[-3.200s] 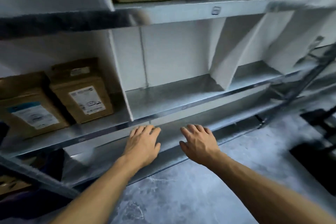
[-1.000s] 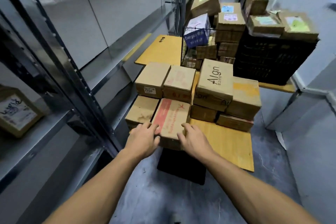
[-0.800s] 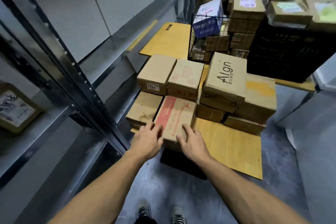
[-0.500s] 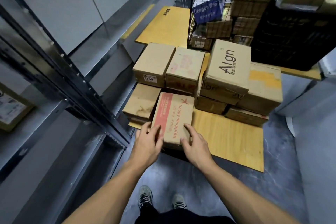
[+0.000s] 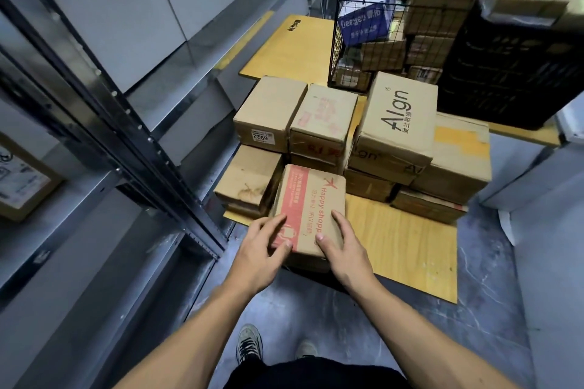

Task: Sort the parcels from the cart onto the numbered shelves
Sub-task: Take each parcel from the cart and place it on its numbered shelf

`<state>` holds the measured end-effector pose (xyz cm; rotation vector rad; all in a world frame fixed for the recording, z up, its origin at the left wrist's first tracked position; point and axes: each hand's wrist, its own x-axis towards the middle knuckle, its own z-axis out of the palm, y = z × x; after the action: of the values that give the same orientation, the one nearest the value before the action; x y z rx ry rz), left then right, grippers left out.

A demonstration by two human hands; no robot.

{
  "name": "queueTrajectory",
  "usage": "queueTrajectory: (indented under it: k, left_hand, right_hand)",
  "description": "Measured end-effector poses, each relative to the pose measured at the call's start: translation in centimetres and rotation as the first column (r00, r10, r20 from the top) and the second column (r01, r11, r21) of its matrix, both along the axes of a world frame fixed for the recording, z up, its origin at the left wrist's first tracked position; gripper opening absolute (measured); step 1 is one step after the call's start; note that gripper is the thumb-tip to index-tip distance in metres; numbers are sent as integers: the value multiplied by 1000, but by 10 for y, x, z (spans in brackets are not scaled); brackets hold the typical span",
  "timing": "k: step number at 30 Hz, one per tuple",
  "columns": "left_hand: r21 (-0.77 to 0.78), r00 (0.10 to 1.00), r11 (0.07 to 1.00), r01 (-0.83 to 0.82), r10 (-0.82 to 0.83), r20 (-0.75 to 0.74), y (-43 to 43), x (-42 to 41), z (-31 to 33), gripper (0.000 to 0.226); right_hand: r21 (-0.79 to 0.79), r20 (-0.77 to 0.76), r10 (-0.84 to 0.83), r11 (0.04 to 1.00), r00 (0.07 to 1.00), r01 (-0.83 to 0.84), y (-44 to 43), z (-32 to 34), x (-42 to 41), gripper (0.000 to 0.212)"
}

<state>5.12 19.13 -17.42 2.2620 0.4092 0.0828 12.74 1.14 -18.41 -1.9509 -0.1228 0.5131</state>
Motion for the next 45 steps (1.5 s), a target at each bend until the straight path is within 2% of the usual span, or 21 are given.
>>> queueTrajectory:
  k: [3, 7, 10, 13, 15, 17, 20, 22, 24, 26, 28, 30, 32, 35, 37, 39, 43, 45]
  left_hand:
    - [-97, 995, 995, -1, 10, 96, -5, -2, 9, 54]
    - [-242, 963, 965, -103, 158, 220, -2, -5, 18, 48]
    - [-337, 952, 919, -205, 267, 150, 0, -10, 18, 43]
    - [-438, 967, 877, -199, 249, 59, -3, -13, 20, 35]
    - [-608, 972, 777, -161, 232, 39, -9, -14, 23, 36]
    - [-696, 971, 704, -141, 237, 43, -13, -16, 24, 44]
    - [-646, 964, 755, -113, 242, 114, -15, -21, 28, 50]
    - [-535, 964, 837, -116, 225, 143, -14, -25, 30, 51]
    - [-400, 963, 906, -140, 219, 158, -16, -28, 31, 52]
    - [-307, 960, 940, -149, 213, 183, -20, -30, 32, 52]
    - [-227, 957, 964, -139, 189, 219, -27, -30, 32, 53]
    - [-147, 956, 983, -112, 147, 255, -31, -30, 33, 54]
    - [-142, 951, 987, -78, 116, 286, -29, -29, 35, 54]
    - [-334, 946, 936, -110, 202, 255, -17, -25, 40, 46]
    - [-390, 943, 908, -151, 251, 220, -10, -23, 40, 39]
    - [-348, 950, 925, -155, 237, 205, -6, -23, 41, 33]
    - [-154, 985, 988, 11, 16, 171, -13, -14, 48, 35]
    - [-140, 984, 990, -17, 41, 173, -18, -6, 53, 38]
  right_hand:
    - [141, -56, -59, 988, 997, 66, -10, 2, -8, 58]
    - [284, -95, -90, 952, 991, 114, -25, 12, -12, 48]
    - [362, -93, -83, 926, 992, 111, -33, 18, -11, 49]
    - [414, -108, -47, 906, 993, 88, -37, 23, -13, 55]
    - [418, -119, -9, 907, 993, 58, -37, 25, -15, 55]
    - [385, -97, 36, 923, 995, 5, -38, 27, -18, 53]
    - [245, -2, 108, 964, 994, -104, -40, 27, -16, 49]
    - [105, 35, 138, 984, 990, -141, -41, 28, -11, 46]
    - [81, 32, 117, 990, 993, -119, -39, 34, -7, 42]
    - [157, 19, 94, 983, 995, -96, -31, 42, -7, 46]
    - [287, -23, 96, 954, 995, -86, -22, 48, -13, 65]
    - [343, -29, 70, 938, 997, -56, -14, 48, -18, 74]
    - [353, -21, 17, 936, 1000, -9, -12, 45, -18, 73]
    - [414, -53, -22, 909, 998, 42, -18, 41, -11, 49]
    - [458, -109, -19, 886, 994, 67, -22, 37, -8, 46]
    - [488, -157, 13, 870, 987, 67, -23, 35, -8, 51]
    - [464, -164, 38, 885, 986, 43, -21, 33, -13, 59]
    - [462, -144, 6, 885, 990, 62, -20, 31, -13, 59]
